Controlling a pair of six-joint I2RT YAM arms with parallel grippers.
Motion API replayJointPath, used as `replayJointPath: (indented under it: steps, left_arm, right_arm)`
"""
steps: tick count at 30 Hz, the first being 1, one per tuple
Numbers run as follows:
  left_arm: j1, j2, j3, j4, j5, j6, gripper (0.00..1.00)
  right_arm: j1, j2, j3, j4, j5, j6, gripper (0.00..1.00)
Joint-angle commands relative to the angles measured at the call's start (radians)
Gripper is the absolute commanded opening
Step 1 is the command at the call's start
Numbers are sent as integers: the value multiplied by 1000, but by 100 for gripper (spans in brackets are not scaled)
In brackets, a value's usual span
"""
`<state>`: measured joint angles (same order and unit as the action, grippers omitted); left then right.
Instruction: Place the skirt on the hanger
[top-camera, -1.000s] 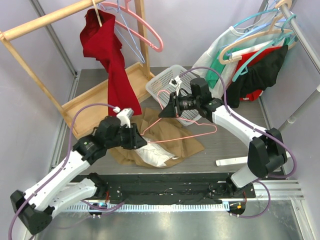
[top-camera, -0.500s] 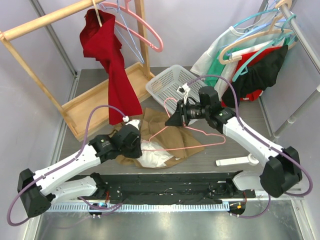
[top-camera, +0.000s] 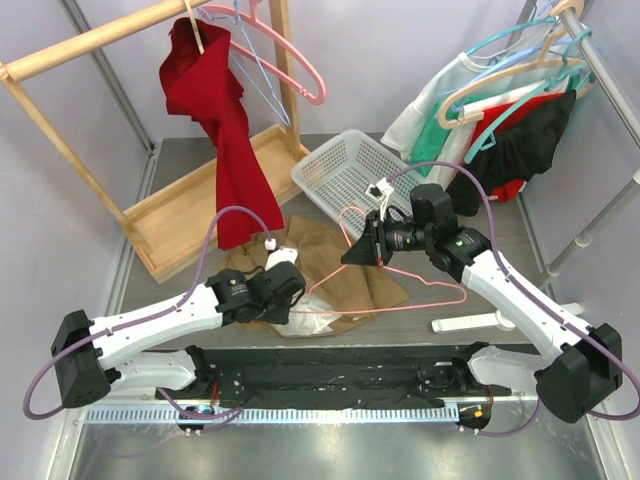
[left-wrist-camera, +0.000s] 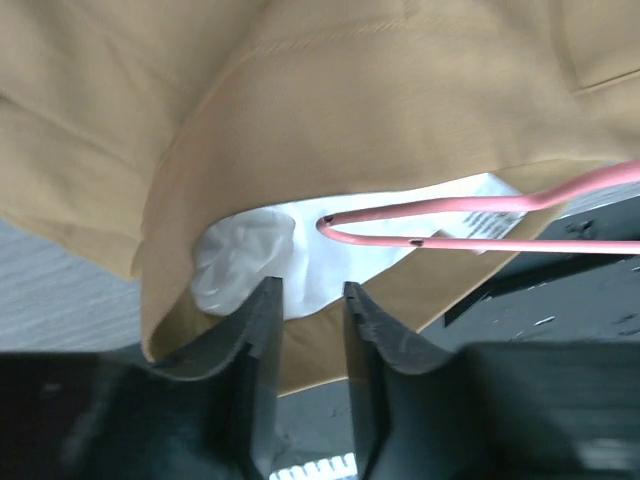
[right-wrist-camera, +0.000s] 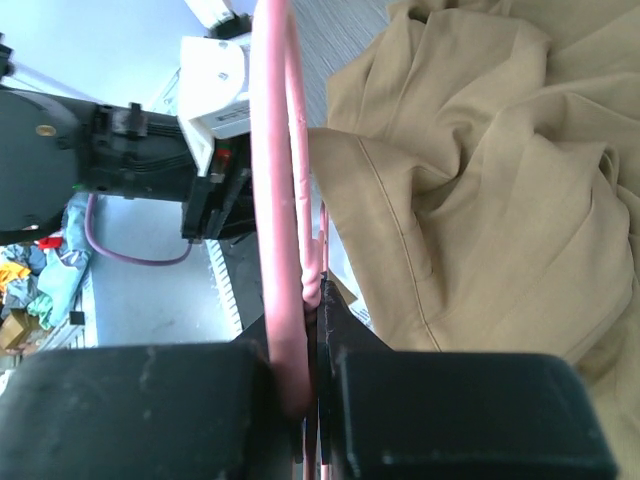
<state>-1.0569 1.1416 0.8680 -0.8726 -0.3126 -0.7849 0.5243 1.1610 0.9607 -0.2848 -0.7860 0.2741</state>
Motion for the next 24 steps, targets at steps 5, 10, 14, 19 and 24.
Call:
replayJointPath:
  steps: [5,10,14,19,24]
  left_arm:
    - [-32,35,37,107,-56,47,38]
    - [-46,90,54,87,-89,55,38]
    - [-64,144,81,44,-138,65,39]
    - [-91,184,85,27,-201,64,40]
    - [-94,222,88,-25,-227,41,39]
  right_arm:
    - [6,-53,-11,-56,65,-27,1]
    - [5,-66,-16,-85,96,-39,1]
    - [5,-69,-22,-90,96,-39,1]
    - [5,-70,-27,-91,102,-42,1]
    - [5,-60,-23,-90,100,-42,1]
